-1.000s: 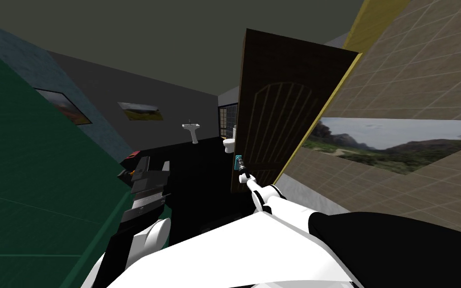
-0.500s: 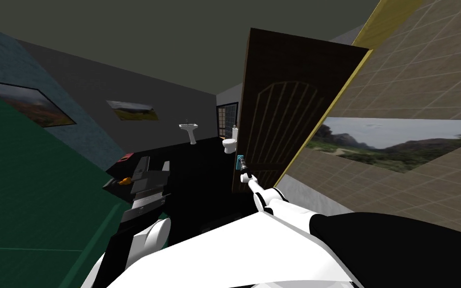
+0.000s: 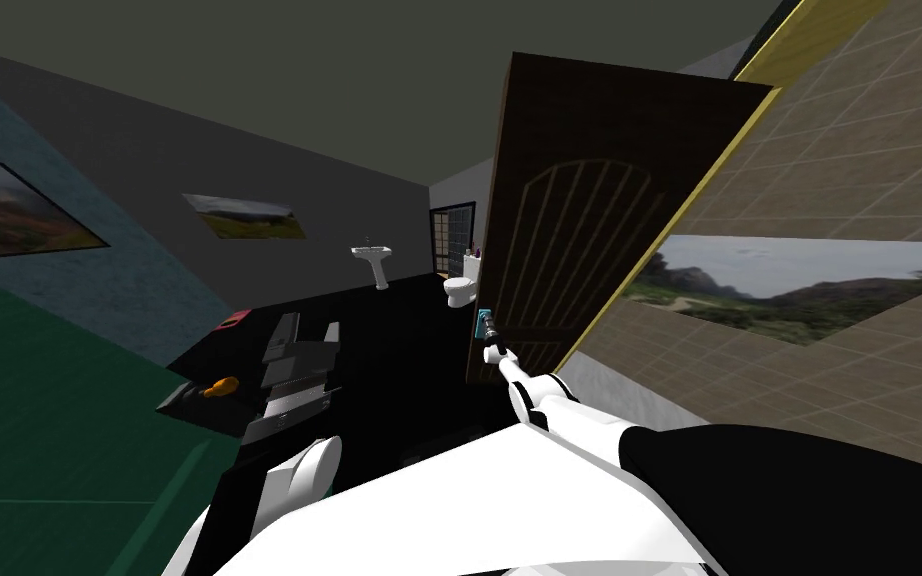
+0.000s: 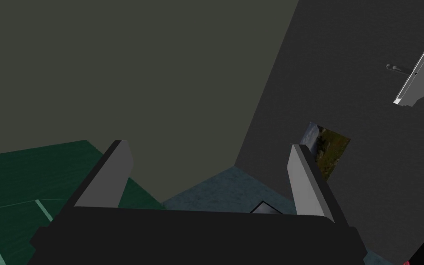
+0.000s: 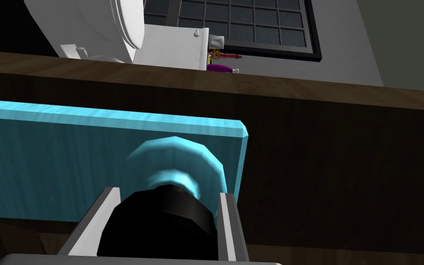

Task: Push the door open

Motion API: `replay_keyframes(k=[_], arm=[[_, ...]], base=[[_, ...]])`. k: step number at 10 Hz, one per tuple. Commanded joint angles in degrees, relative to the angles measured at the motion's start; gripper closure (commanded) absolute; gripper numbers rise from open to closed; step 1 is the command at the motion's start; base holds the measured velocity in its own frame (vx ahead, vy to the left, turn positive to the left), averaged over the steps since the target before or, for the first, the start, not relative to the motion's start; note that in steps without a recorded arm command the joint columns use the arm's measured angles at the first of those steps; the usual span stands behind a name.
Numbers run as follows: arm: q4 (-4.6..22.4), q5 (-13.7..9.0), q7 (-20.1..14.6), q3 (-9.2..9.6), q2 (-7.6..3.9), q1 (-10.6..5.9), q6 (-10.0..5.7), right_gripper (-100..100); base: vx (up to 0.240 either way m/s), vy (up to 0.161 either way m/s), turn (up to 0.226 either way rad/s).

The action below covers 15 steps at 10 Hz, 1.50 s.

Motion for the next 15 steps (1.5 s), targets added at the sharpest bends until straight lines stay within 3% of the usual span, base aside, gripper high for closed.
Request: replay_keyframes(k=[1, 7, 8, 15], arm=[[1.9, 0.0, -0.1, -0.14, -0.42, -0.7, -1.17, 100], [2.2, -1.1, 1.1, -2.46, -1.41, -0.6, -1.26, 100], [1.2, -1.0, 1.3, -2.42, -0.9, 0.36, -0.81, 100], [1.4, -2.9, 3.1, -6.02, -2.99, 0.8, -1.11, 100]], base=[[0.011, -0.016, 0.02], [0.156, 0.087, -0.06], [0.083, 0.03, -0.034], [0.176, 0.05, -0.046]])
